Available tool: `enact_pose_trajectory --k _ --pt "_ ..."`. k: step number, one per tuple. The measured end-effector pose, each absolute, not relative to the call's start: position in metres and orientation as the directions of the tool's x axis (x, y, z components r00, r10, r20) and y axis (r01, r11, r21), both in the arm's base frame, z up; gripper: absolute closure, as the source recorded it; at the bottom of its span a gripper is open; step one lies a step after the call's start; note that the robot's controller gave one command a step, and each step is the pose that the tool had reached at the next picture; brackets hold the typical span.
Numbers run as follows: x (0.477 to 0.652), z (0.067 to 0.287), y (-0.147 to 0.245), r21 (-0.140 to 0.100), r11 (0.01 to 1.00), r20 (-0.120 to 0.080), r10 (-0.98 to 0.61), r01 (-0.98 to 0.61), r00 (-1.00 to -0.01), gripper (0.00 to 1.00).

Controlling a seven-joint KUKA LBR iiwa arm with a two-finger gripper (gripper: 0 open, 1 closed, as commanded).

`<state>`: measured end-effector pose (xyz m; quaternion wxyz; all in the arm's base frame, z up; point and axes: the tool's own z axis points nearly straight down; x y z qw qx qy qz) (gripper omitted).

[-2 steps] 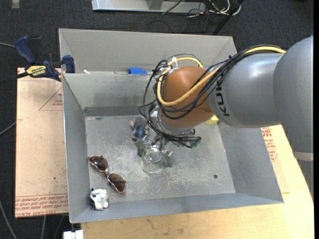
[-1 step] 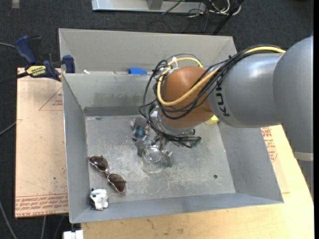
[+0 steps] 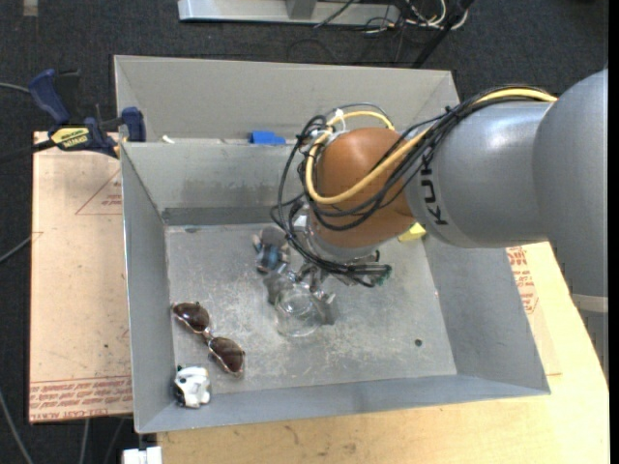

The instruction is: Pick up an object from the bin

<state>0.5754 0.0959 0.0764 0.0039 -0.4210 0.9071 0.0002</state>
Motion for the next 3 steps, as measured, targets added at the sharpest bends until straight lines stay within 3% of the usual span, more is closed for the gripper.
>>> enact_pose_trajectory --k 1,3 --pt "0.572 0.095 0.096 0.004 0.645 0.001 -0.764 -0.764 -0.645 1.0" --pt "0.574 0.138 0.096 0.002 0.645 -0.001 -0.764 -0.764 -0.645 1.0"
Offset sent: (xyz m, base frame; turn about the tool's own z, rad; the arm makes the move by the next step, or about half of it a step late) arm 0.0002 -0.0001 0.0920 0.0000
